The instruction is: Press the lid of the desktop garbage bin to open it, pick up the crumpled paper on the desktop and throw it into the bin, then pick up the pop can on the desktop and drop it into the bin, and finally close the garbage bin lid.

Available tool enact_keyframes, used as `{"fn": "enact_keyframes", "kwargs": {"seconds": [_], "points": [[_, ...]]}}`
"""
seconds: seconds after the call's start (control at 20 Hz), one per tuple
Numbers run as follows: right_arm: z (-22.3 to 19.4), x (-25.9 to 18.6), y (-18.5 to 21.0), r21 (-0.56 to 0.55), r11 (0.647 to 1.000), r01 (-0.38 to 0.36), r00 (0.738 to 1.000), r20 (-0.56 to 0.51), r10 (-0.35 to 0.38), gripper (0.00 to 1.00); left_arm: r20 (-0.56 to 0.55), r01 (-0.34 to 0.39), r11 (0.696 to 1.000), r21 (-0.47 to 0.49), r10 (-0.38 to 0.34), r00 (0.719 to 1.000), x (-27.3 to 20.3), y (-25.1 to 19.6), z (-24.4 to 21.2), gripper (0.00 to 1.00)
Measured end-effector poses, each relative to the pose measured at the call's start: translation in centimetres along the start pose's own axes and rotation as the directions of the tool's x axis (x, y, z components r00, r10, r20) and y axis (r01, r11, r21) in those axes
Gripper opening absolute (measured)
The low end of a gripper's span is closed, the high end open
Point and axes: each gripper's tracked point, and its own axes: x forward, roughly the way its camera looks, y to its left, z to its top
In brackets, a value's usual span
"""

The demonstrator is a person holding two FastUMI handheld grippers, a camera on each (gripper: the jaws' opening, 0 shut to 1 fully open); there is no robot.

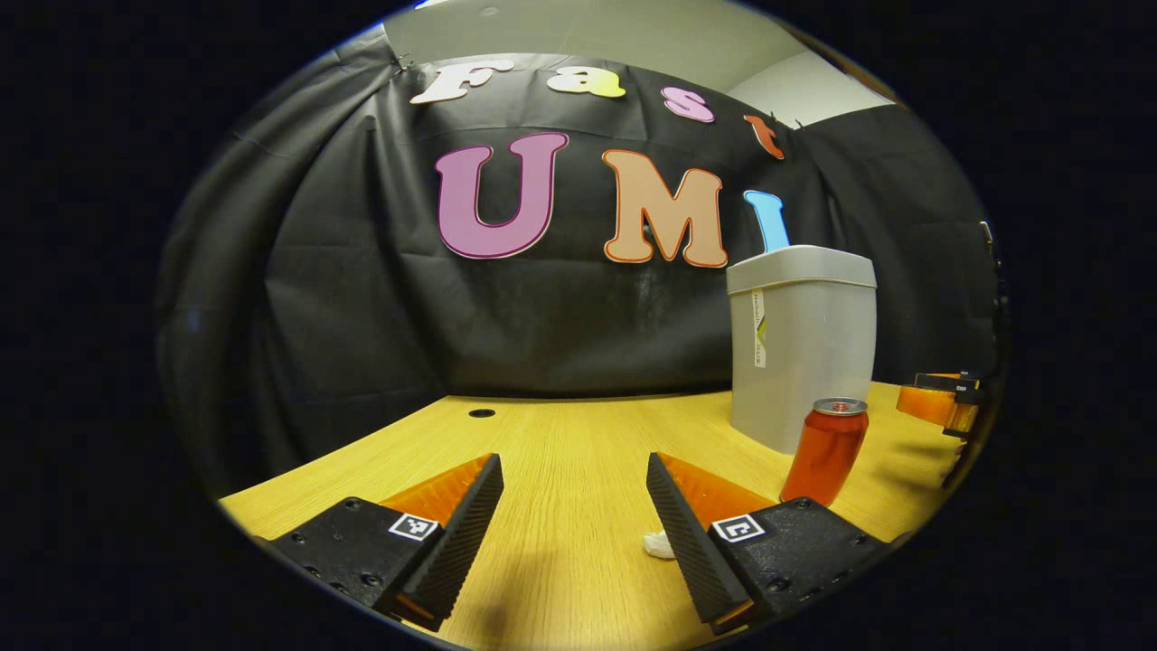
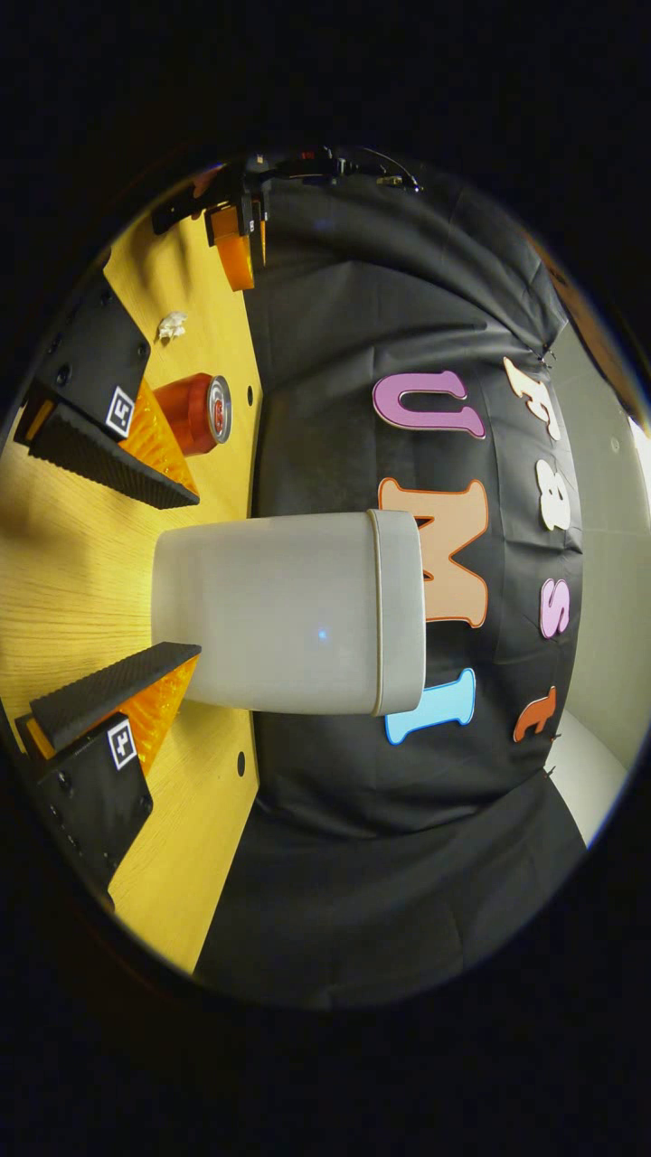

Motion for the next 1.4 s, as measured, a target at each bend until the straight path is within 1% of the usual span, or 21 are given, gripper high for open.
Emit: {"fn": "enact_keyframes", "kwargs": {"seconds": [0.15,0.25,0.3,0.35,0.4,0.45,0.5,0.55,0.6,0.65,0.8,0.9,0.95,1.0,1.05,1.2,1.4], "points": [[-0.08,-0.03,0.28,0.002,1.0,-0.014,1.0,-0.001,0.014,0.97,0.004,0.012,1.0,0.001,-0.012,1.0,0.08,-0.27,0.04,0.94],[-0.16,-0.07,0.23,0.002,1.0,-0.014,1.0,-0.003,0.014,0.96,0.003,0.006,1.0,0.002,-0.006,1.0,-0.02,-0.09,-0.03,0.94],[-0.12,-0.1,0.18,0.002,1.0,-0.011,1.0,-0.003,0.011,0.94,0.005,0.005,1.0,0.003,-0.005,1.0,0.03,-0.1,0.05,0.94],[-0.03,0.0,0.07,0.001,1.0,-0.007,1.0,-0.002,0.007,0.79,0.005,0.004,1.0,0.003,-0.004,1.0,0.01,-0.09,0.0,0.94],[0.01,-0.1,0.01,0.001,1.0,-0.004,1.0,-0.004,0.004,0.67,0.004,0.004,1.0,0.003,-0.004,1.0,0.04,-0.07,0.02,0.94],[-0.14,-0.08,0.01,0.002,1.0,-0.001,1.0,-0.005,0.001,0.56,0.005,0.004,1.0,0.003,-0.004,1.0,0.03,-0.08,0.04,0.94],[-0.02,-0.04,-0.07,0.0,1.0,0.003,1.0,-0.002,-0.003,0.49,0.006,0.004,1.0,0.003,-0.004,1.0,0.01,-0.06,0.12,0.94],[-0.03,-0.04,-0.06,0.0,1.0,0.004,1.0,-0.001,-0.004,0.31,0.005,0.004,1.0,0.003,-0.004,1.0,-0.06,-0.08,0.06,0.94],[-0.01,-0.04,-0.13,0.001,1.0,0.005,1.0,-0.001,-0.005,0.22,0.005,0.003,1.0,0.003,-0.003,1.0,-0.02,-0.03,0.01,0.94],[-0.02,-0.05,-0.12,0.0,1.0,0.006,1.0,0.0,-0.006,0.17,0.004,0.002,1.0,0.003,-0.002,1.0,-0.02,-0.08,0.08,0.94],[0.02,-0.02,-0.03,0.0,1.0,-0.003,1.0,-0.001,0.003,0.16,0.004,0.002,1.0,0.002,-0.002,1.0,0.05,-0.01,0.11,0.94],[-0.03,-0.01,-0.37,-0.001,1.0,0.017,1.0,-0.001,-0.017,0.05,0.004,0.002,1.0,0.003,-0.002,1.0,0.06,-0.04,-0.02,0.94],[-0.01,0.04,-0.32,-0.001,1.0,0.017,1.0,-0.003,-0.017,0.05,0.004,0.002,1.0,0.003,-0.002,1.0,0.07,0.0,0.06,0.94],[-0.1,0.01,-0.27,-0.001,1.0,0.018,1.0,-0.003,-0.018,0.05,0.004,0.001,1.0,0.003,-0.001,1.0,-0.01,0.09,0.01,0.92],[-0.01,0.09,-0.35,-0.002,1.0,0.019,1.0,0.002,-0.019,0.05,0.004,0.0,1.0,0.003,0.0,1.0,-0.01,0.04,0.01,0.94],[-0.19,0.11,-0.12,-0.003,1.0,0.01,1.0,-0.001,-0.01,0.03,0.004,-0.003,1.0,0.003,0.003,1.0,0.08,0.07,0.03,0.94],[-0.01,-0.04,-0.69,-0.004,0.999,0.032,1.0,0.0,-0.032,0.03,0.004,0.0,1.0,0.003,0.0,1.0,0.07,0.03,0.07,0.94]]}}
